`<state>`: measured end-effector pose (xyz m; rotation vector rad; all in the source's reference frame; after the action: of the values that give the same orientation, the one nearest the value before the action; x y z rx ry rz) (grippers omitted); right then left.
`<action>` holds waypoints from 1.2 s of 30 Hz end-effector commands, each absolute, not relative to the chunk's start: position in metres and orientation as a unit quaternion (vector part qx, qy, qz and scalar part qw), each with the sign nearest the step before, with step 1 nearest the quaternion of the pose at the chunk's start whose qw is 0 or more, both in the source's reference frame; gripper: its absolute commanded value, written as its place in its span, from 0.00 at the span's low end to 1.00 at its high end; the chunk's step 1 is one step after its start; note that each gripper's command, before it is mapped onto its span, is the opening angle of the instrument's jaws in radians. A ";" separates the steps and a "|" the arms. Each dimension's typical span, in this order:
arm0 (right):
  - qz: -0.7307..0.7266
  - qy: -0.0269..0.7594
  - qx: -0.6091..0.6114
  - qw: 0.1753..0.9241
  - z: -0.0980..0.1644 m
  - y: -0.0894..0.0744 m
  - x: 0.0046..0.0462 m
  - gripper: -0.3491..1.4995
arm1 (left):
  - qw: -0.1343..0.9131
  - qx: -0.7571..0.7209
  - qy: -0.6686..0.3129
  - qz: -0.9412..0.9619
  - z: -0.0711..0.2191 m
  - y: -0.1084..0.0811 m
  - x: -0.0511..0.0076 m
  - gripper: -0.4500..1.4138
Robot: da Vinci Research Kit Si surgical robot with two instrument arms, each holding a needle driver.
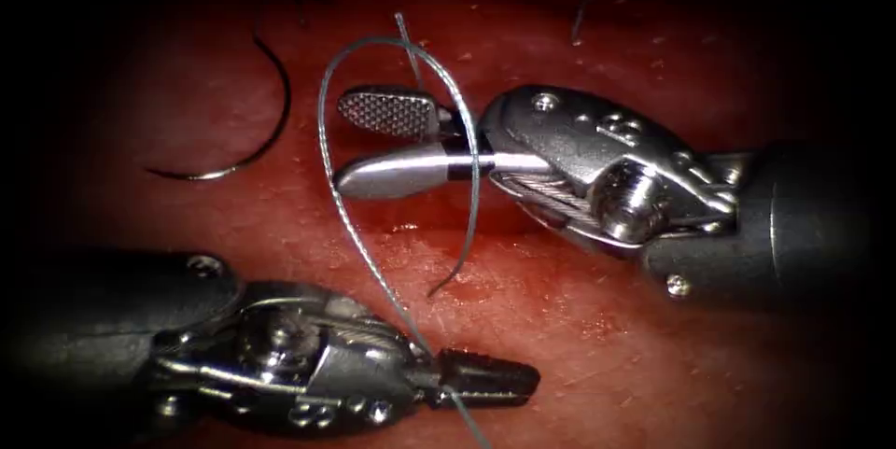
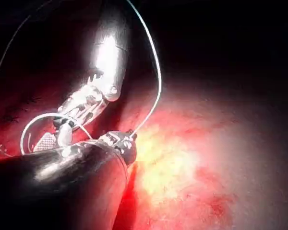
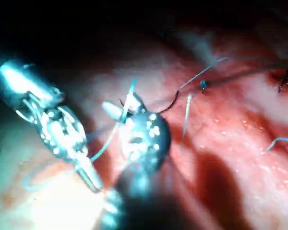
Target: Wound Closure
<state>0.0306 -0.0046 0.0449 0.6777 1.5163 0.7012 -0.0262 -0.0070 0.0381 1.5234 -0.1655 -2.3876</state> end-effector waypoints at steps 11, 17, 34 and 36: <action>0.286 0.679 0.279 0.615 0.045 -0.004 0.0331 0.56 | 0.165 0.544 -0.053 -0.821 0.038 -0.008 -0.0292 0.00; 0.288 0.678 0.254 0.627 0.044 -0.004 0.0328 0.57 | 0.165 0.543 -0.055 -0.822 0.037 -0.007 -0.0286 0.00; 0.251 0.580 0.136 0.763 0.047 -0.005 0.0208 0.69 | 0.085 0.491 -0.098 -0.861 0.039 -0.004 -0.0151 0.00; 0.251 0.580 0.135 0.763 0.047 -0.005 0.0205 0.69 | 0.084 0.491 -0.098 -0.862 0.039 -0.004 -0.0151 0.00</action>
<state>0.0200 -0.0049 0.0466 0.2931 1.2612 0.5424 -0.0145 -0.0044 0.0383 1.4653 -0.2888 -2.5728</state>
